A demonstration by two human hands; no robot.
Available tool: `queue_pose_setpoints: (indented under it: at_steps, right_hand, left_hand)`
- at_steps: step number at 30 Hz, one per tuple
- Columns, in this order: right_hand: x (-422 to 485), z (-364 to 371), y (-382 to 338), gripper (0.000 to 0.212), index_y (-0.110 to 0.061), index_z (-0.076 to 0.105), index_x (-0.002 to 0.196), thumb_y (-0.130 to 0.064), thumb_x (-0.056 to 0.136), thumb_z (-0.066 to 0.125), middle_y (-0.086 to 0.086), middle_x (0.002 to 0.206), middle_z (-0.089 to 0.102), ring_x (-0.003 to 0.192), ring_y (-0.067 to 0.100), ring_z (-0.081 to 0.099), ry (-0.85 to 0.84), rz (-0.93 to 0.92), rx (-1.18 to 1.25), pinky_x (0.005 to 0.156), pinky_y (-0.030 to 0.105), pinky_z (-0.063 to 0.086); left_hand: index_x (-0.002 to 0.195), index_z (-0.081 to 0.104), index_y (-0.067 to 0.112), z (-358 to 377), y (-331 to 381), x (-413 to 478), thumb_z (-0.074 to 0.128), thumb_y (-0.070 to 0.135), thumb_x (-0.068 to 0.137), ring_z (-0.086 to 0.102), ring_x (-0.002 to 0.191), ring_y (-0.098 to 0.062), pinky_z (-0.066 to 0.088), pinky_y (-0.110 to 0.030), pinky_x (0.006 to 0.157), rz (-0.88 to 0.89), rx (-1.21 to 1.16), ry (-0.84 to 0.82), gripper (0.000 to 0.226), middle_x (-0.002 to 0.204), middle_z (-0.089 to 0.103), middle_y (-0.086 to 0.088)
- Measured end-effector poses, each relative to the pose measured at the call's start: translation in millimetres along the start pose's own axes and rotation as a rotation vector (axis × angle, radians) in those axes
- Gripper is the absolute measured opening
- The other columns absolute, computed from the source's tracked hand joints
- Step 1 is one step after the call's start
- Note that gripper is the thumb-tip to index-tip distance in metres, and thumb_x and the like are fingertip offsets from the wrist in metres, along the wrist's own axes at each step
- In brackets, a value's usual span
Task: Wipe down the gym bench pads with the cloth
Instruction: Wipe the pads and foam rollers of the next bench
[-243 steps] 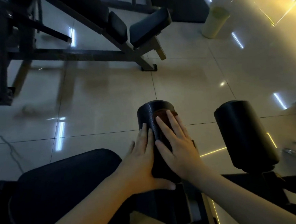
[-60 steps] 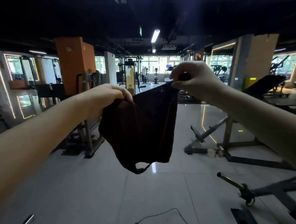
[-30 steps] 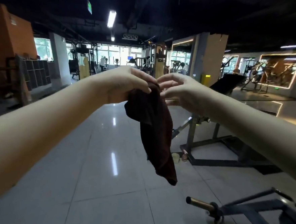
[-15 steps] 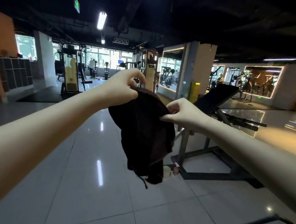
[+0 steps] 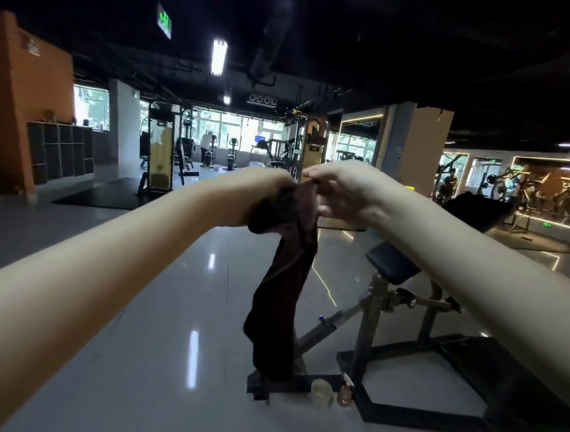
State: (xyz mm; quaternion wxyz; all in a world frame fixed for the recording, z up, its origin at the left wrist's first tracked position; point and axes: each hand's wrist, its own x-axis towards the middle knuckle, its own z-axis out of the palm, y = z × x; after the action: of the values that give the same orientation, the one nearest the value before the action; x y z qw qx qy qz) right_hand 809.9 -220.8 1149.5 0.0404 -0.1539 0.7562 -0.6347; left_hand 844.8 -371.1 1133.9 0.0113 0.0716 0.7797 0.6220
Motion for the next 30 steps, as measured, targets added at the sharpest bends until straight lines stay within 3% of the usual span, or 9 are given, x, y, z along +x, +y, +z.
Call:
queue_pose_setpoints:
  at_steps: [3, 6, 11, 14, 17, 20, 24, 27, 30]
  right_hand:
    - [44, -29, -4, 0.024, -0.002, 0.056, 0.118, 0.0, 0.097, 0.042, 0.011, 0.074, 0.058, 0.056, 0.017, 0.059, -0.052, -0.094, -0.097, 0.046, 0.025, 0.049]
    - [82, -62, 2, 0.037, -0.007, 0.045, 0.128, 0.006, 0.094, 0.04, 0.012, 0.075, 0.068, 0.065, 0.022, 0.067, -0.079, -0.186, -0.112, 0.056, 0.032, 0.056]
    - [153, -116, 52, 0.059, -0.005, 0.044, 0.134, 0.009, 0.079, 0.059, 0.011, 0.08, 0.068, 0.076, 0.022, 0.064, 0.018, -0.235, -0.115, 0.063, 0.027, 0.051]
    - [187, -124, 97, 0.058, -0.011, 0.053, 0.126, 0.002, 0.071, 0.065, 0.004, 0.095, 0.066, 0.093, 0.019, 0.062, -0.18, -0.118, -0.141, 0.088, 0.04, 0.053]
    - [222, -121, 134, 0.045, -0.005, 0.061, 0.114, -0.001, 0.071, 0.074, 0.007, 0.102, 0.073, 0.103, 0.025, 0.067, -0.28, -0.044, -0.189, 0.102, 0.047, 0.047]
    - [269, -120, 148, 0.028, 0.003, 0.063, 0.114, 0.002, 0.086, 0.064, 0.017, 0.108, 0.071, 0.101, 0.031, 0.068, -0.228, -0.081, -0.134, 0.094, 0.043, 0.053]
    - [343, -127, 152, 0.005, -0.005, 0.059, 0.094, -0.01, 0.095, 0.056, 0.002, 0.072, 0.062, 0.063, 0.01, 0.059, -0.137, -0.076, -0.071, 0.059, 0.019, 0.05]
    - [399, -133, 152, 0.011, -0.007, 0.058, 0.095, -0.017, 0.097, 0.055, 0.001, 0.072, 0.055, 0.063, 0.011, 0.053, -0.04, -0.038, -0.04, 0.053, 0.018, 0.043]
    - [450, -136, 149, 0.015, -0.008, 0.065, 0.094, -0.014, 0.099, 0.051, 0.005, 0.081, 0.068, 0.073, 0.013, 0.064, 0.072, -0.006, 0.189, 0.058, 0.023, 0.056]
  left_hand:
    - [0.1, 0.061, 0.003, 4, 9, 52, 0.05, 0.033, 0.101, 0.07, 0.083, -0.027, 0.06, -0.036, 0.072, 0.028, -0.109, -0.131, 0.033, 0.093, 0.068, -0.016]
    - [0.117, 0.059, 0.0, 0, 2, 103, 0.069, 0.013, 0.089, 0.071, 0.099, -0.031, 0.06, -0.04, 0.084, 0.091, 0.136, -0.069, 0.033, 0.119, 0.066, -0.023]
    - [0.112, 0.062, 0.0, 3, -1, 182, 0.05, 0.001, 0.098, 0.066, 0.086, -0.027, 0.059, -0.031, 0.074, 0.198, 0.188, -0.07, 0.018, 0.096, 0.062, -0.017]
    - [0.108, 0.067, 0.008, 2, -5, 230, 0.042, 0.002, 0.099, 0.061, 0.073, -0.015, 0.054, -0.02, 0.06, 0.235, 0.185, -0.056, 0.027, 0.084, 0.063, -0.008]
    - [0.102, 0.068, 0.016, -3, -13, 279, 0.038, 0.003, 0.101, 0.062, 0.07, -0.011, 0.052, -0.018, 0.062, 0.272, 0.215, -0.068, 0.033, 0.082, 0.066, -0.003]
    - [0.105, 0.065, 0.017, -24, -32, 334, 0.034, 0.004, 0.101, 0.064, 0.08, -0.019, 0.057, -0.034, 0.076, 0.28, 0.247, -0.059, 0.033, 0.09, 0.065, -0.009]
    - [0.109, 0.057, 0.015, -72, -73, 413, 0.037, 0.008, 0.103, 0.062, 0.075, -0.02, 0.061, -0.041, 0.072, 0.157, 0.103, -0.026, 0.023, 0.087, 0.06, -0.01]
    - [0.103, 0.056, 0.015, -93, -100, 474, 0.047, 0.011, 0.102, 0.058, 0.071, -0.018, 0.06, -0.034, 0.062, 0.068, -0.064, 0.01, 0.01, 0.081, 0.057, -0.007]
    - [0.088, 0.057, 0.017, -97, -120, 532, 0.055, 0.021, 0.096, 0.058, 0.071, -0.016, 0.05, -0.034, 0.073, -0.053, -0.432, -0.036, 0.009, 0.077, 0.058, -0.002]
